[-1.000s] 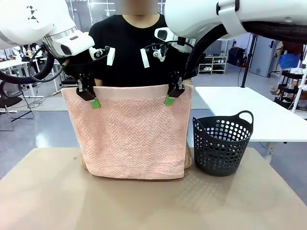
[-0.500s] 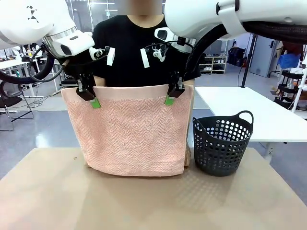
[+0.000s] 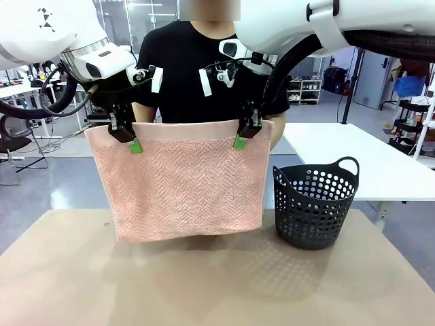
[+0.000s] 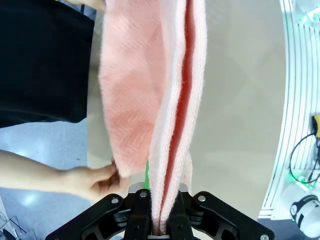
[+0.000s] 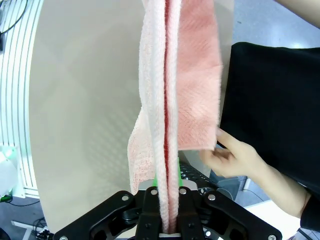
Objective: Fold the towel.
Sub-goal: Release the end of the 100 cm Hotel Towel you were holding, then pick up the 100 cm Hotel Towel and place it on the left side of the table.
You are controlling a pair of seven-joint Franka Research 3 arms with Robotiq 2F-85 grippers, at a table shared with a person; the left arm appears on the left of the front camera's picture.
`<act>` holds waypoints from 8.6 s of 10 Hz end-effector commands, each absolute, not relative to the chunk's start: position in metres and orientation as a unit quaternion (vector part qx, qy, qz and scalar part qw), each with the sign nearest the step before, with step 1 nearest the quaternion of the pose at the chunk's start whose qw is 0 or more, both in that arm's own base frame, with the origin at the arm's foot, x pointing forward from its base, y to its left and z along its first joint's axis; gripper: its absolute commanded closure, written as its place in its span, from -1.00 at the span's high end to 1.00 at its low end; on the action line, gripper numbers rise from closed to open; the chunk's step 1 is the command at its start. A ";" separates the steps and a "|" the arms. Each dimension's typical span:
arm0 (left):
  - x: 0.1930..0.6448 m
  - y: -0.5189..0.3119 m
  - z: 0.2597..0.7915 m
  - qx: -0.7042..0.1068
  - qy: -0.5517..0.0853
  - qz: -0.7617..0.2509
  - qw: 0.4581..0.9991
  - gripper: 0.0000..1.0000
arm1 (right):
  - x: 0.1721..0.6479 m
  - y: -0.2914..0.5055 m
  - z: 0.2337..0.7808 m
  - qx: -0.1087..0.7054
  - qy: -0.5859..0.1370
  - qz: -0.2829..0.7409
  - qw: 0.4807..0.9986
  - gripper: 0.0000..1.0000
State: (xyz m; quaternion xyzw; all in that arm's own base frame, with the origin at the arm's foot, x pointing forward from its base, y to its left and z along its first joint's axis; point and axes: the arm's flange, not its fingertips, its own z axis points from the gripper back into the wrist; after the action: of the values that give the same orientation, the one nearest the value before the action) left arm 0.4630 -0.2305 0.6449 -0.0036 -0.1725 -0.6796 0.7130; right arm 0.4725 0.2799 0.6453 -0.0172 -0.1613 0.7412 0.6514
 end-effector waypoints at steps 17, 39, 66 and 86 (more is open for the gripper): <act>0.463 -0.229 0.647 0.001 -0.174 -0.680 0.712 -1.00 | 0.473 0.278 0.646 -0.021 -0.161 0.741 0.651 -0.97; 0.425 -0.188 0.715 -0.017 -0.275 -0.613 0.740 1.00 | 0.442 0.241 0.715 -0.022 -0.235 0.719 0.653 1.00; 0.352 -0.024 0.717 -0.079 -0.175 -0.346 0.919 1.00 | 0.382 0.076 0.724 0.026 -0.201 0.407 0.890 1.00; 0.352 -0.024 0.717 -0.079 -0.175 -0.346 0.919 1.00 | 0.382 0.076 0.724 0.026 -0.201 0.407 0.890 1.00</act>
State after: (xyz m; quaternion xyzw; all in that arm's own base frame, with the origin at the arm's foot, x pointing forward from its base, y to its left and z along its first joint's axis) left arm 0.3532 -0.0245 0.7135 -0.0817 -0.1735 -0.3458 0.9185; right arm 0.3825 0.0767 0.7240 0.0293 -0.2032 0.4106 0.8884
